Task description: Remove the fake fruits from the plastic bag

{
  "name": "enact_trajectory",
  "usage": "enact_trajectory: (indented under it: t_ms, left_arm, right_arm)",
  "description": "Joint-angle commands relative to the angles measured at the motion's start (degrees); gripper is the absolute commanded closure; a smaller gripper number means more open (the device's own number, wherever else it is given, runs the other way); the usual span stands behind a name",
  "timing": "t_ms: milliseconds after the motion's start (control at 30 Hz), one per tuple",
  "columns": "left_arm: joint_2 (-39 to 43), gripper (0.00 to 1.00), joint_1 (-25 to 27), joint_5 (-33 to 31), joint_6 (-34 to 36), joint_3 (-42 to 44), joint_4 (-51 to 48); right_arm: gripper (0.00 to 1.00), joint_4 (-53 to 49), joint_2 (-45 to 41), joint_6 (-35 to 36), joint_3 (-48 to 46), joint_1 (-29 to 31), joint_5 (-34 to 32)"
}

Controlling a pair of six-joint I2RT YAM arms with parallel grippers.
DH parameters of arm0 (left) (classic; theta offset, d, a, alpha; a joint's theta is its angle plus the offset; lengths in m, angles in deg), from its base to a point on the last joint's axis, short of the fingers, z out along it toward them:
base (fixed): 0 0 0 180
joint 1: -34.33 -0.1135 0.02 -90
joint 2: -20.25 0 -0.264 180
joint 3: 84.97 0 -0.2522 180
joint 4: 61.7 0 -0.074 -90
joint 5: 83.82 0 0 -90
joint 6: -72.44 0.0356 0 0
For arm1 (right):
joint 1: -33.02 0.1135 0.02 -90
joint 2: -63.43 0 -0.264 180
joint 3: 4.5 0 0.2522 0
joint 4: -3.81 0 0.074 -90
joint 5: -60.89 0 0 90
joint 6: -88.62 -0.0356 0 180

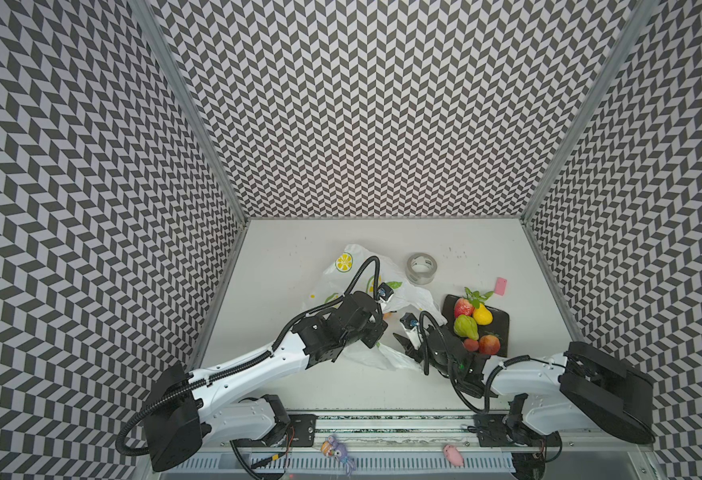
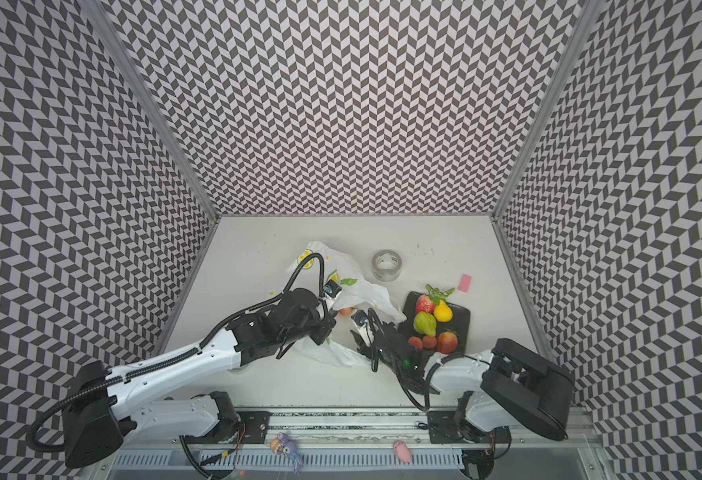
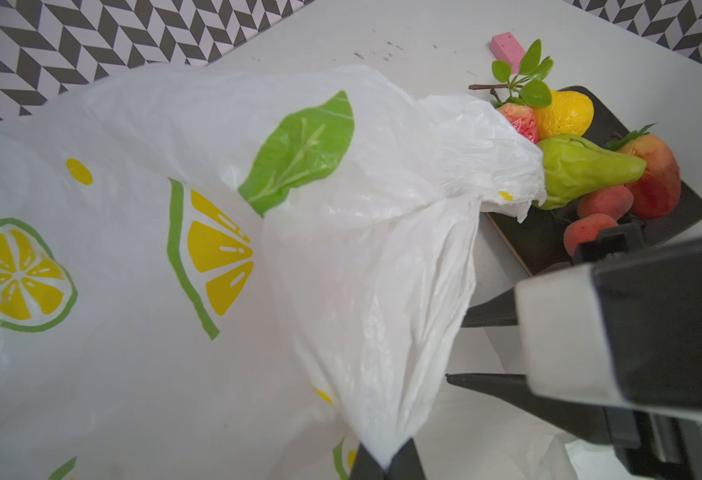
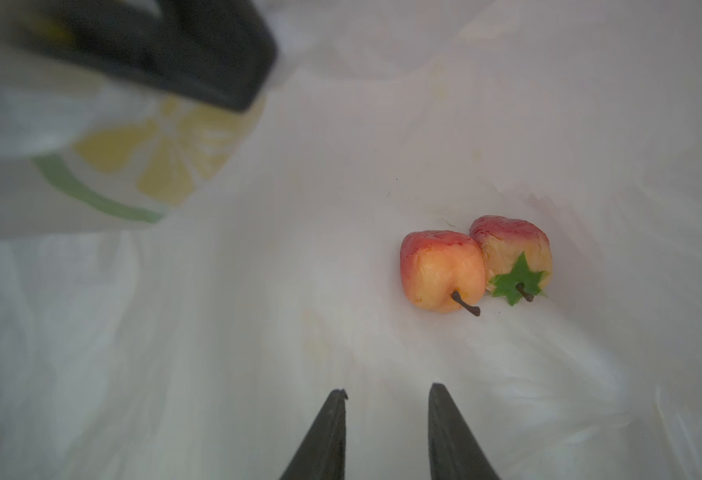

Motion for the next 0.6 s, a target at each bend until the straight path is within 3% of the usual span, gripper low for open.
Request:
enact_trajectory:
  t_ms: [0, 233, 367, 467, 567]
  left_arm:
    - [1.3, 1.00, -0.3, 1.3, 2.4, -2.4, 0.2]
    - [3.1, 1.00, -0.3, 1.9, 3.2, -3.2, -1.6]
    - [4.3, 1.00, -0.3, 2.4, 3.4, -3.8, -2.6]
    - [5.1, 1.00, -0.3, 3.1, 3.4, -3.7, -3.0]
    - [5.6, 1.00, -0.3, 4.0, 3.0, -3.2, -2.6]
  right_arm:
    - [0.68, 1.6, 2.4, 10.1, 2.1, 0.9, -3.6]
    - [0.66, -3.2, 10.8, 10.8, 9.6, 1.8, -9.5]
    - [0.59, -4.0, 11.3, 8.3, 11.3, 1.7, -12.2]
    - [0.49, -4.7, 10.2, 3.9, 12.2, 1.6, -12.2]
    - [0.41, -6.4, 8.6, -6.5, 13.0, 1.0, -8.7]
